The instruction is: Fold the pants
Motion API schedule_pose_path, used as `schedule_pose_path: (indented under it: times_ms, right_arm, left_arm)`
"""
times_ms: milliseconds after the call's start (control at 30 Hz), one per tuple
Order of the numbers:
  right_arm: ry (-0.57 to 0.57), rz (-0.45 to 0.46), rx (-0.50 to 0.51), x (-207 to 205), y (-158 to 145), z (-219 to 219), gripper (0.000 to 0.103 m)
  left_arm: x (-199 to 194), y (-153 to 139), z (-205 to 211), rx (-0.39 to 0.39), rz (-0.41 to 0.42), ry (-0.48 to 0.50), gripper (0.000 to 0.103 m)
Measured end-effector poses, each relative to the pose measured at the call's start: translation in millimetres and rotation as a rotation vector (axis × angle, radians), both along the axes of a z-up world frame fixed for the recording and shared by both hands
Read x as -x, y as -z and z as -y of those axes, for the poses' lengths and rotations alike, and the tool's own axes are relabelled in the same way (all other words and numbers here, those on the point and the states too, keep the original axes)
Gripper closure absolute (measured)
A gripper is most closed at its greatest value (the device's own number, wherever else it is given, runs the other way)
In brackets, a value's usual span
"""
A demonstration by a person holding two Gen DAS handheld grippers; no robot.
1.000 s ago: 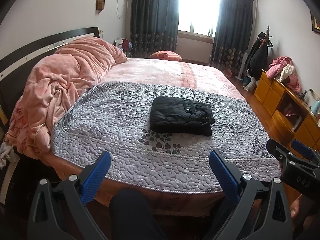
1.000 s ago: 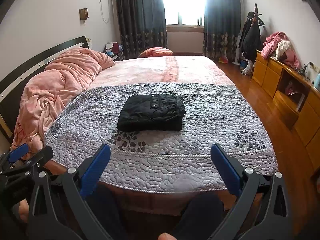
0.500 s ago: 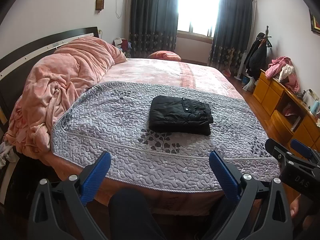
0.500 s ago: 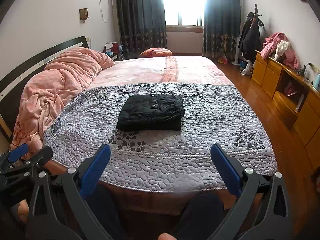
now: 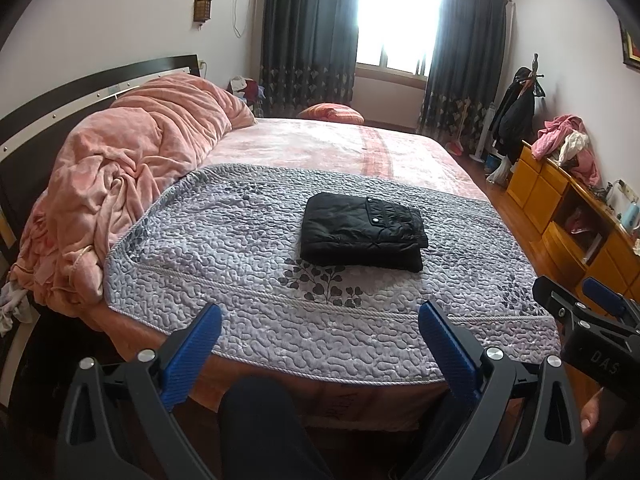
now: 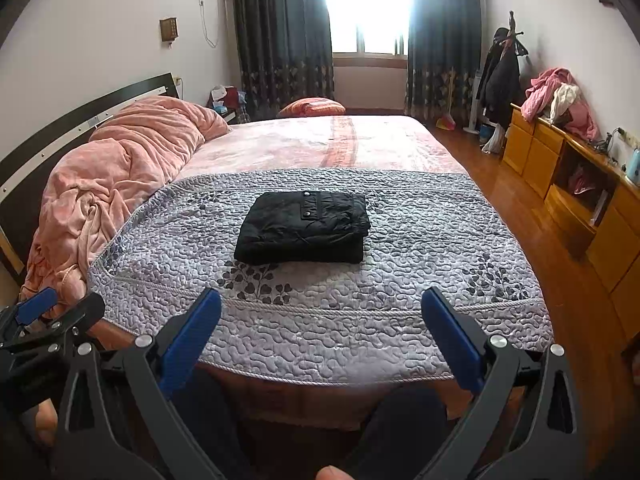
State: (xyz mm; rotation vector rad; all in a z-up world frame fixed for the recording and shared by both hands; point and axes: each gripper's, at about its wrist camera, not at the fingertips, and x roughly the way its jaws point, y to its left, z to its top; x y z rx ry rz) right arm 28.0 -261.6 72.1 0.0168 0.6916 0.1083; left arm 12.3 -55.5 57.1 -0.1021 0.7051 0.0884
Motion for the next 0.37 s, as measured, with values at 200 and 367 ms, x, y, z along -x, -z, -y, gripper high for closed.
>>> schedule_pose_path:
  times_ms: [200, 367]
  right_arm:
    - [-0.001, -0.001, -0.001, -0.5, -0.2, 0.9, 0.003]
    - [0.0, 0.002, -0.001, 0.7, -1.3, 0.9, 0.003]
  left_arm:
    - [1.0, -0.3, 0.0, -0.001, 0.0, -0.002, 0.004]
    - [3.3, -1.3, -0.6, 0.001, 0.001, -0.003, 0.004]
